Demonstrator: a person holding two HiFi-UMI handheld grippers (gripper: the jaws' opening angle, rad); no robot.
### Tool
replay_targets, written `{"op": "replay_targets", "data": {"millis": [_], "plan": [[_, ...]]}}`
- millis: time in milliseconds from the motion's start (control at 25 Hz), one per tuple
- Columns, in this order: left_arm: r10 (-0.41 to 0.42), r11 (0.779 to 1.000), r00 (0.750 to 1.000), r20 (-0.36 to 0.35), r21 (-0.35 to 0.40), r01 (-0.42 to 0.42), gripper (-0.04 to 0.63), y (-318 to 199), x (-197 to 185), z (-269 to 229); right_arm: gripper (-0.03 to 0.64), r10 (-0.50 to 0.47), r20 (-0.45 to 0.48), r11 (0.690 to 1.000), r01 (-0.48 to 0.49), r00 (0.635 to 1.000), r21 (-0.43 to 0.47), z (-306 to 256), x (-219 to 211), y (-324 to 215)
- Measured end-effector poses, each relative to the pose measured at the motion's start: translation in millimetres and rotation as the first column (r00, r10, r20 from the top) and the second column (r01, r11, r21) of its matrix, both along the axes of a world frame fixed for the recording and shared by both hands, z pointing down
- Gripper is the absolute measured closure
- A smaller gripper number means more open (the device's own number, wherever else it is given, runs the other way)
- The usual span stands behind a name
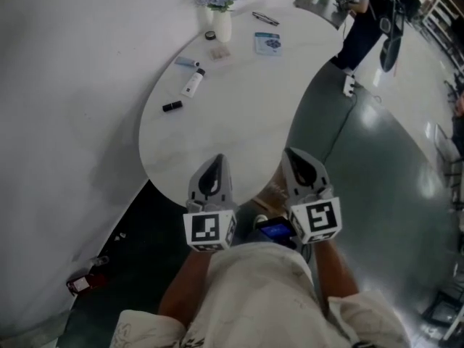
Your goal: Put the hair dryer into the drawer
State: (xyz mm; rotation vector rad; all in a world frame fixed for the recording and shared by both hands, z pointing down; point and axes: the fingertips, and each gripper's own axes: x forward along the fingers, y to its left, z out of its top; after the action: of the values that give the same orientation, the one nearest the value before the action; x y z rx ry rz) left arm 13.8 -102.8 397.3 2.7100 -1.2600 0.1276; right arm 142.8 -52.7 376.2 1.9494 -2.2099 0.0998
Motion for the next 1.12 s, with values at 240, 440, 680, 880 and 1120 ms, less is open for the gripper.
{"op": "replay_targets", "data": {"millis": [240, 440, 680, 880, 1120], "plan": [[-0.066, 0.997, 0.998, -0.003, 0.045, 0.066, 0.594, -6.6, -24.0, -8.9, 0.611, -0.04, -0.018, 0.997, 0.041, 0.999, 0.063, -10.7, -23.4, -18.8], [-0.127, 0.99, 0.992, -0.006, 0.056, 0.127, 0.594, -11.8, -47.1, -15.5, 0.611, -0.067, -0.02, 0.99, 0.069, 0.998, 0.124, -21.8, -46.2, -33.9], [-0.183, 0.98, 0.983, -0.006, 0.084, 0.183, 0.594, -14.9, -69.4, -21.2, 0.611, -0.092, -0.036, 0.979, 0.097, 0.995, 0.178, -32.0, -70.9, -44.7], [-0.215, 0.971, 0.977, -0.002, 0.105, 0.214, 0.594, -17.0, -84.6, -22.3, 0.612, -0.132, -0.045, 0.972, 0.138, 0.99, 0.188, -31.5, -89.2, -49.7], [-0.213, 0.971, 0.977, -0.011, 0.113, 0.213, 0.594, -17.3, -85.8, -25.5, 0.612, -0.13, -0.06, 0.972, 0.139, 0.99, 0.19, -34.2, -89.9, -48.3]]}}
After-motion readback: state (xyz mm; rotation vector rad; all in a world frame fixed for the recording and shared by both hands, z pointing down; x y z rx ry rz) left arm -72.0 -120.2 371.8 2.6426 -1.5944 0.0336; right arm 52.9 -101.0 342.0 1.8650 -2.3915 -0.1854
